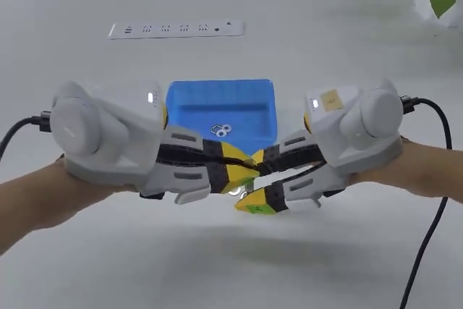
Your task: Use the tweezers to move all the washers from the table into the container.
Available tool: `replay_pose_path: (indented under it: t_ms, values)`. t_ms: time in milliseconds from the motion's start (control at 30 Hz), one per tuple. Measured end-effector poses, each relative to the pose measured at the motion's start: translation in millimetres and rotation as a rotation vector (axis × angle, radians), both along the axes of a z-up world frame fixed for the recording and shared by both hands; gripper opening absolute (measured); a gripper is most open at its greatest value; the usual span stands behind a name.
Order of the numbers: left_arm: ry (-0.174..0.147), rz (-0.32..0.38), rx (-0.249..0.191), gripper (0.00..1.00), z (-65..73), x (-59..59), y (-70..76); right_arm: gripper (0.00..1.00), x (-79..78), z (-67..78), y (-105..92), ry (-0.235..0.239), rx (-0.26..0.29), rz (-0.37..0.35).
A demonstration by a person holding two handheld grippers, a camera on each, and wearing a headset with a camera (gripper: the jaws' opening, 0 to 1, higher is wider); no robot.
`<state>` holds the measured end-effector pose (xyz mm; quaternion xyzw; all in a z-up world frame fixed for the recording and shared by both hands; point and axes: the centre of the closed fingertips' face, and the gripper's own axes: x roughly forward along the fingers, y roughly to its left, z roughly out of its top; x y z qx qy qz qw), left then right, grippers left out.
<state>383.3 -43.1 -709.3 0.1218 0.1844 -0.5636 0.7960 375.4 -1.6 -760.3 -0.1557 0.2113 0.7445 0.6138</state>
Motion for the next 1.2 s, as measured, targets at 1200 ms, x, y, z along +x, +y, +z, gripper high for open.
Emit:
replay_pose_path:
  t_ms: [1200]
  values:
    - [0.057, 0.066, -0.008, 0.20, 2.4, -6.6, 11.8, 0.09, -1.5, -10.6, 7.1, -0.164, -0.035, 0.084]
